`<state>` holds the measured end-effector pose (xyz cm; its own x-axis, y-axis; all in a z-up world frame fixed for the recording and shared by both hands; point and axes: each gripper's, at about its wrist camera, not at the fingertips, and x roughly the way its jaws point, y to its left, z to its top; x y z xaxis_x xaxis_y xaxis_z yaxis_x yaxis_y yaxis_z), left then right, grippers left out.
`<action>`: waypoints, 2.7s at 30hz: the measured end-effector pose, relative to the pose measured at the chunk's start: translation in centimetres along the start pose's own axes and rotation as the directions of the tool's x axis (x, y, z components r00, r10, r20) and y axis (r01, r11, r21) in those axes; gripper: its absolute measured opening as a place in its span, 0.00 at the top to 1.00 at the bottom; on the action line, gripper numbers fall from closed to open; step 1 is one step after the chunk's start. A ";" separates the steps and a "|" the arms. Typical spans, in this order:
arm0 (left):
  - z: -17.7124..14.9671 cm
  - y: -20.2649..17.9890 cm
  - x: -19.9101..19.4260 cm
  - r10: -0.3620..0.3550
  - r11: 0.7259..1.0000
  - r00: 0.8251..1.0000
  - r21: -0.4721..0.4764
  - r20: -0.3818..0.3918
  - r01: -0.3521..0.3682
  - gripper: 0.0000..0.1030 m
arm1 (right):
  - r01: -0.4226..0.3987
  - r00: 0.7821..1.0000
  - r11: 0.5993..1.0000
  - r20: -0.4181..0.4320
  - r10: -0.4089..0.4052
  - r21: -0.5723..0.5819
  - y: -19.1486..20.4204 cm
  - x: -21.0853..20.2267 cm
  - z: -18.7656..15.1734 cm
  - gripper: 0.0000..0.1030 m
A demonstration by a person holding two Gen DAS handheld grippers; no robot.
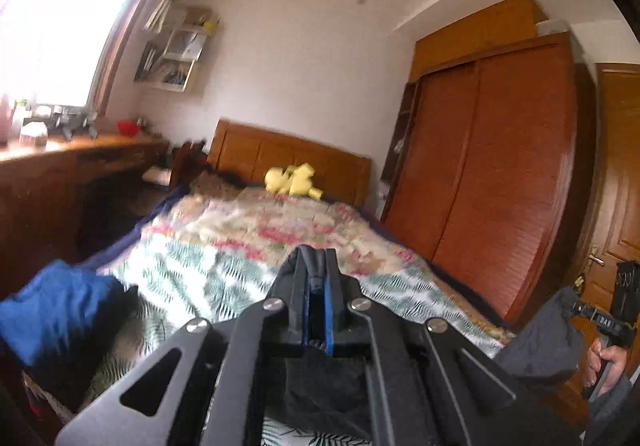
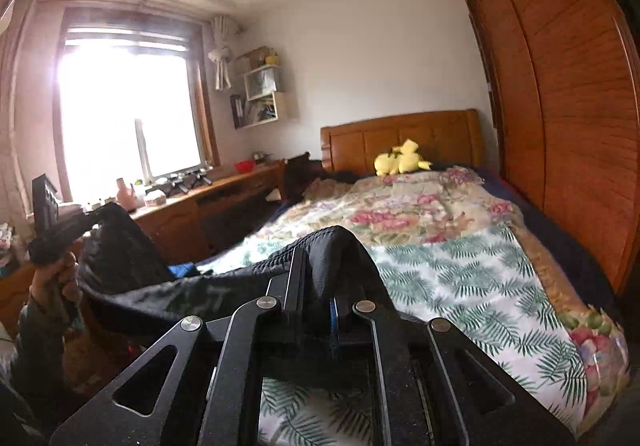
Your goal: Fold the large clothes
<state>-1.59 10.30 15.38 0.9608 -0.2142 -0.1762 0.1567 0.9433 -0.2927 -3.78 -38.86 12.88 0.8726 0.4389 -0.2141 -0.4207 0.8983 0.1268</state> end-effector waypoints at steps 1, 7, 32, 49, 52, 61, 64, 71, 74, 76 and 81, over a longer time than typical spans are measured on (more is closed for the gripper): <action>-0.9 0.9 1.8 0.017 1.000 0.999 -0.016 -0.035 -0.018 0.98 | 0.014 0.999 1.000 -0.034 -0.014 0.005 -0.7 1.4 -0.8 0.94; -6.3 5.6 11.8 0.097 0.993 0.976 -0.053 -0.194 -0.109 0.98 | 0.071 0.973 0.997 -0.222 -0.066 0.014 -4.8 11.0 -6.0 0.94; -11.4 7.8 34.7 0.254 0.964 0.890 0.169 -0.379 -0.203 0.95 | 0.237 0.881 0.968 -0.438 -0.179 0.081 -18.8 38.9 -11.8 0.93; -11.5 6.1 32.1 0.298 0.939 0.886 0.274 -0.354 -0.207 0.78 | 0.273 0.875 0.962 -0.416 -0.249 -0.003 -18.7 36.6 -10.0 0.33; -11.2 6.1 31.3 0.296 0.941 0.891 0.266 -0.344 -0.209 0.74 | 0.262 0.868 0.965 -0.433 -0.242 -0.015 -19.2 36.7 -10.4 0.33; -13.3 5.1 29.5 0.197 0.971 0.892 0.208 -0.407 -0.120 0.67 | 0.238 0.857 0.971 -0.468 -0.218 -0.016 -19.9 38.5 -11.8 0.33; -15.4 4.1 29.5 0.160 0.978 0.882 0.190 -0.444 -0.081 0.67 | 0.234 0.887 0.972 -0.410 -0.212 0.004 -20.0 37.8 -11.0 0.33; -19.4 1.2 29.7 0.057 0.991 0.866 0.133 -0.497 0.011 0.66 | 0.220 0.895 0.975 -0.391 -0.216 -0.034 -19.8 36.4 -10.2 0.31; -20.1 0.4 29.7 0.027 0.992 0.864 0.118 -0.504 0.039 0.66 | 0.202 0.851 0.978 -0.487 -0.196 -0.041 -20.5 38.3 -11.4 0.31; -20.5 -0.1 29.6 0.006 0.992 0.860 0.111 -0.511 0.059 0.66 | 0.201 0.817 0.980 -0.550 -0.171 -0.005 -21.4 40.2 -12.5 0.31; -20.8 -1.0 29.2 -0.006 0.988 0.854 0.128 -0.520 0.085 0.66 | 0.197 0.777 0.972 -0.625 -0.075 0.127 -23.1 44.6 -13.8 0.31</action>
<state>21.57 -2.15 -9.02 0.7003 -0.3210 -0.6376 0.2660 0.9462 -0.1842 41.47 -39.76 -13.01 0.5542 0.2862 -0.7816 -0.2057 0.9570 0.2045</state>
